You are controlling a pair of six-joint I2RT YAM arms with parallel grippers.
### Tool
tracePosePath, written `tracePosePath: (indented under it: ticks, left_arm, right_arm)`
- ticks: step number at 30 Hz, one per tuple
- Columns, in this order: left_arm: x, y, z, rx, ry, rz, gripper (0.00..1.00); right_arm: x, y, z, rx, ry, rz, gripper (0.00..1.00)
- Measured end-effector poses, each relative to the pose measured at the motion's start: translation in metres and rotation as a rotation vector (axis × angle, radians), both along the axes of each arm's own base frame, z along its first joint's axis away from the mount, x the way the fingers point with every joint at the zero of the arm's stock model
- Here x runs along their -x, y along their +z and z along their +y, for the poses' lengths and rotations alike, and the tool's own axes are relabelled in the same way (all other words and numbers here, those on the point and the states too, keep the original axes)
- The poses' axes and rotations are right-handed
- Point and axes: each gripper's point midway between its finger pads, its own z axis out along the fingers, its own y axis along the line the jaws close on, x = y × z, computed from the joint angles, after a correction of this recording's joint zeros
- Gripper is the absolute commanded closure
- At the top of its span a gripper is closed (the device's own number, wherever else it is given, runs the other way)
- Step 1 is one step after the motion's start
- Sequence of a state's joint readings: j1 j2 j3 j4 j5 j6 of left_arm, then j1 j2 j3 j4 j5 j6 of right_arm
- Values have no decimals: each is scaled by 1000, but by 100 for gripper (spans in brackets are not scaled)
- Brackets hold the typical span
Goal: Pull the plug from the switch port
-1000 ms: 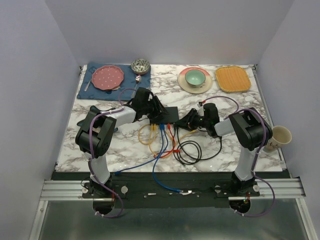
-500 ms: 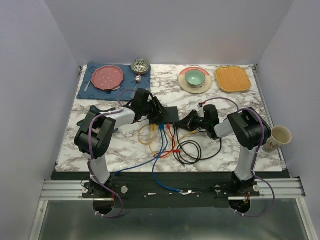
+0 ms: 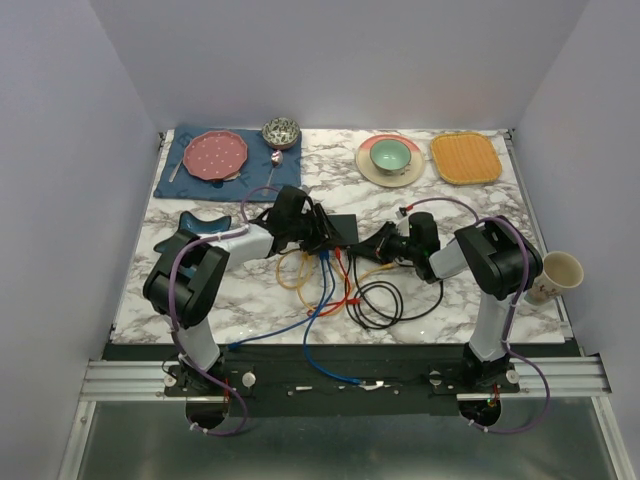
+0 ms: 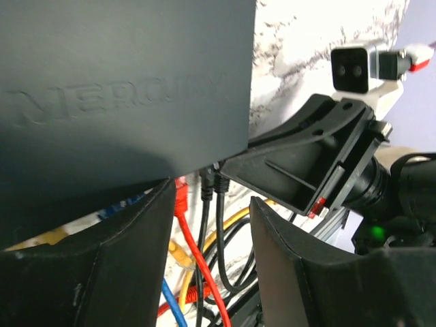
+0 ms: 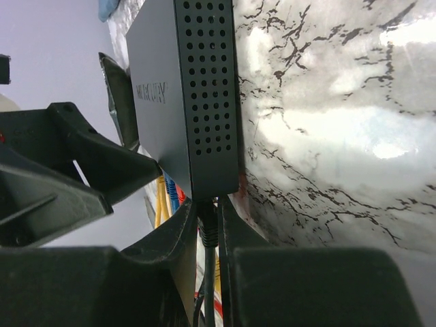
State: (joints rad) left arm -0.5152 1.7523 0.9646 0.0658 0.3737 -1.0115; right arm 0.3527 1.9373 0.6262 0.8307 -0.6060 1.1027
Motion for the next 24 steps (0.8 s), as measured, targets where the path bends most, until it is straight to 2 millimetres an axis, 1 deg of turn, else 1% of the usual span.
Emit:
tracePosePath:
  ticks: [3, 13, 18, 21, 24]
  left_arm:
    - [3, 0, -7, 2, -15, 1, 40]
    - [-3, -6, -17, 5, -19, 14, 40]
    - [-2, -12, -23, 8, -26, 31, 40]
    - [-2, -13, -29, 20, -38, 35, 40]
    - [1, -18, -34, 24, -46, 50, 40]
  right_arm:
    - [1, -1, 0, 0, 0, 0, 99]
    - [2, -1, -1, 1, 1, 0, 99]
    - [2, -1, -1, 3, 2, -1, 99]
    - [2, -1, -1, 3, 3, -2, 99]
    - [2, -2, -1, 5, 4, -4, 99]
